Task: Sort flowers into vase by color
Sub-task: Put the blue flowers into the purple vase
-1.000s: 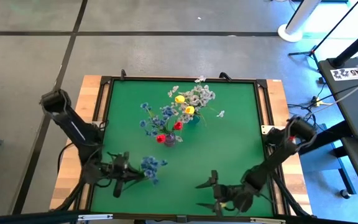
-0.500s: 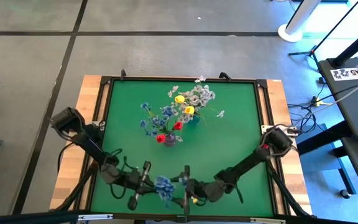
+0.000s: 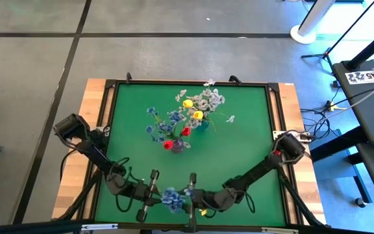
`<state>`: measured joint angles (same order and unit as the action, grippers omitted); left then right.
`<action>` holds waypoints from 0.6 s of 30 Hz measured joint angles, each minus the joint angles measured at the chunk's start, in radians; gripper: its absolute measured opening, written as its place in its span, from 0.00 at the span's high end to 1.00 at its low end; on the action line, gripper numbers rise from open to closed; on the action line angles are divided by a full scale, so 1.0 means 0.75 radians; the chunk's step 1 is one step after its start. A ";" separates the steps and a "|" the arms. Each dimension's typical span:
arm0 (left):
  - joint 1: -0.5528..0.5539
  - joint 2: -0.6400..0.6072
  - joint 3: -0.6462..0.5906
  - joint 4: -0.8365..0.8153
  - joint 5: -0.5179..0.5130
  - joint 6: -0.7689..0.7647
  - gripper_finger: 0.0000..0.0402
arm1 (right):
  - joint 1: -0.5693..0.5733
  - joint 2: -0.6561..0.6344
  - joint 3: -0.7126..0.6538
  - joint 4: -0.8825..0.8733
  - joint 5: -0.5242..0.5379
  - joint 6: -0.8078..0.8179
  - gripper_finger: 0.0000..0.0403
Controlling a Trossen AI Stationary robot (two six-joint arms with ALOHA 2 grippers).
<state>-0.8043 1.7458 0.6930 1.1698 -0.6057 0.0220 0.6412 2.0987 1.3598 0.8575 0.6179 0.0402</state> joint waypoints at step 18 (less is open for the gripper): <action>-0.365 -0.217 -0.001 -0.619 -0.503 -0.169 0.67 | 0.071 -0.464 -0.001 -0.622 0.468 -0.212 0.96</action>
<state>-1.0782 1.5831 0.6921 0.7052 -0.9828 -0.1045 0.6943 1.7509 1.3594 0.3913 0.9686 -0.1184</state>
